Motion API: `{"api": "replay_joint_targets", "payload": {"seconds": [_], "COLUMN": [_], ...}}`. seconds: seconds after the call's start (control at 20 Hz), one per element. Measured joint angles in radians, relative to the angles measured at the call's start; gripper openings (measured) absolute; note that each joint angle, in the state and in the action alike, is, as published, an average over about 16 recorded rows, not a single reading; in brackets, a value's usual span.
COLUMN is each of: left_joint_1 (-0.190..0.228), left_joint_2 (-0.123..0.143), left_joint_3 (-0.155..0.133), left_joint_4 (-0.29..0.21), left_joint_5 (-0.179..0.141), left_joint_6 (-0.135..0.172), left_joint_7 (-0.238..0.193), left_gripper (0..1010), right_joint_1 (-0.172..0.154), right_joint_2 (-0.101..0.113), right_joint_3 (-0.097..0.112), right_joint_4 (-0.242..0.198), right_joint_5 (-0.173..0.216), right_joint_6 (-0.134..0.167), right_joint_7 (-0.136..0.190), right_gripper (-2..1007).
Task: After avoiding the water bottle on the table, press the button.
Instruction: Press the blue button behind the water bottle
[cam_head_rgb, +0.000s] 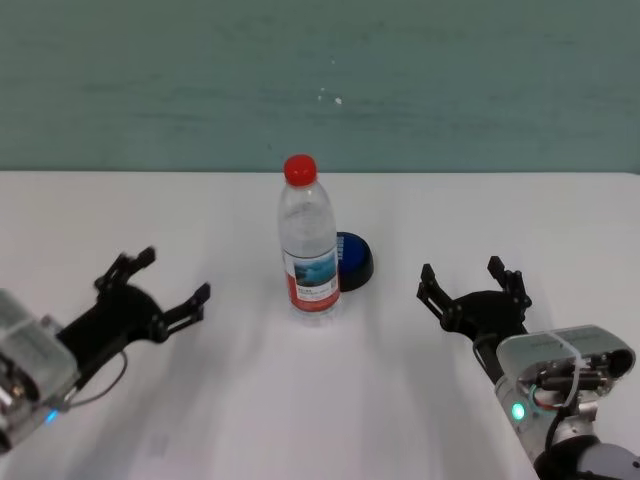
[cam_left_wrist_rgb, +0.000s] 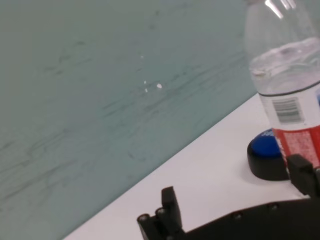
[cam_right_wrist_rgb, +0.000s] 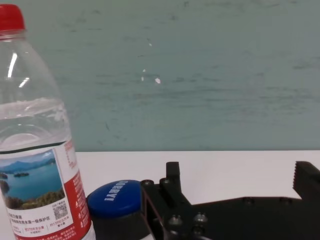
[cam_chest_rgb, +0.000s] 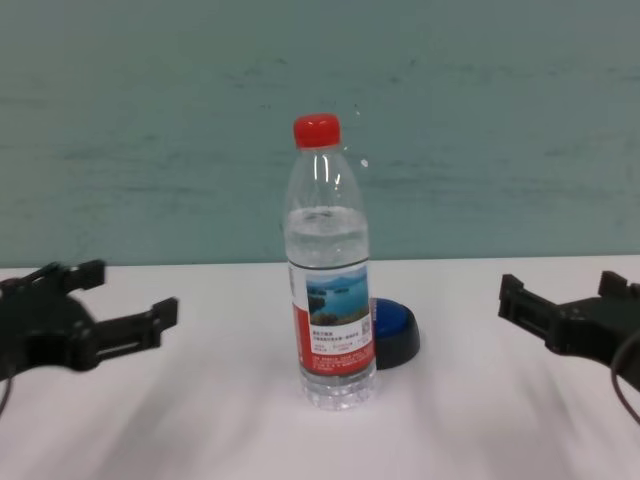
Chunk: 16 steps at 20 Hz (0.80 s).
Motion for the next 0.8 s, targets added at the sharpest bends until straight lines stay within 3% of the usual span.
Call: {"api": "replay_joint_targets", "payload": {"seconds": [0.2,0.4,0.8], "left_joint_1": [0.106,0.193,0.289], "left_joint_2": [0.008,-0.004,-0.073], "left_joint_3": [-0.040,-0.069,-0.085], "left_joint_4": [-0.114,-0.209,-0.322], "left_joint_5": [0.002,0.003,0.009], "left_joint_6": [0.041,0.079,0.138], "left_joint_7": [0.042,0.080,0.139], "left_gripper": [1000,1000,1000], "right_joint_1": [0.000,0.000,0.000], "right_joint_2": [0.000,0.000,0.000], "right_joint_3": [0.000,0.000,0.000], "right_joint_4": [0.000,0.000,0.000], "right_joint_5": [0.000,0.000,0.000], "right_joint_6": [0.000,0.000,0.000], "right_joint_7": [0.000,0.000,0.000], "right_gripper": [1003,1003,1003]}}
